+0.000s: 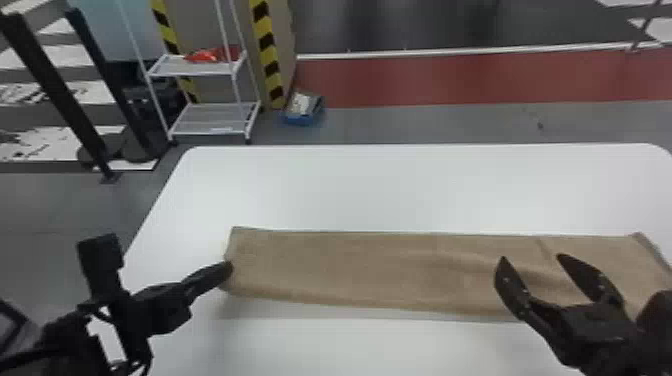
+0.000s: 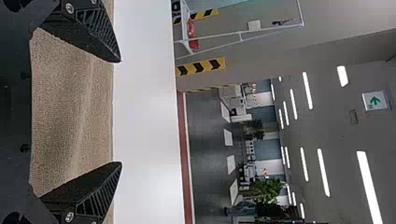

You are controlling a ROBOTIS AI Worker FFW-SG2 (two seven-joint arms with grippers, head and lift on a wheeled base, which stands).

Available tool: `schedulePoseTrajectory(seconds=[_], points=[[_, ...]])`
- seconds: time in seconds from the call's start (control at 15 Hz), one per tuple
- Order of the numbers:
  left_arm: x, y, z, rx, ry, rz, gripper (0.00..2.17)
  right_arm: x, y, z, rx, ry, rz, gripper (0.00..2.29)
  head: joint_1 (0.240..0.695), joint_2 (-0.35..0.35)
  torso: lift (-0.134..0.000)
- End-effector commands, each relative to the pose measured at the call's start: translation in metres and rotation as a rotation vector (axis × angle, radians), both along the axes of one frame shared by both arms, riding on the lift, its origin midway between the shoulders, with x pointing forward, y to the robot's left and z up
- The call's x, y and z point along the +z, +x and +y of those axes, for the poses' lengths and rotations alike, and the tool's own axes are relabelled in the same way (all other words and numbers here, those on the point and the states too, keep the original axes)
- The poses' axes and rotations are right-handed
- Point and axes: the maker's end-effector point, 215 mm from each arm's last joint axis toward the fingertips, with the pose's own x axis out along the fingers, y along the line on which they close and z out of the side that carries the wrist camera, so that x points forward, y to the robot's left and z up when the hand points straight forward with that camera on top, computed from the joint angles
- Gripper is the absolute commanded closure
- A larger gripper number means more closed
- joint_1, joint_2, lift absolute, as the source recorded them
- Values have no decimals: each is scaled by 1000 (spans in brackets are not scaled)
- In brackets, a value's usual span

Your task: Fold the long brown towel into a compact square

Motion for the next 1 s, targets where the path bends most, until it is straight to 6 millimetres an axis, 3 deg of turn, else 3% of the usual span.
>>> schedulePoseTrajectory(seconds=[0.0,0.07,0.33,0.4,0.53,0.6,0.93], points=[[13,9,20,42,-3,-13,2145,0,-1,0,0,1,1,97,695,126,-123],[19,15,22,46,-5,-24,2145,0,-1,0,-2,0,1,97,695,133,-123],[1,12,21,53,-20,30,2142,2,-1,0,-2,0,-2,97,695,153,-123],[-3,10,21,56,-22,39,1943,2,-1,0,-2,0,-2,97,695,154,-123],[-2,11,20,58,-27,37,221,2,-2,-1,-3,-1,0,97,695,155,-123],[-2,11,20,58,-30,36,26,2,-2,-1,-3,-1,0,97,695,155,-123],[1,30,30,89,-48,24,22,-2,-2,0,-1,1,10,97,695,155,-123]])
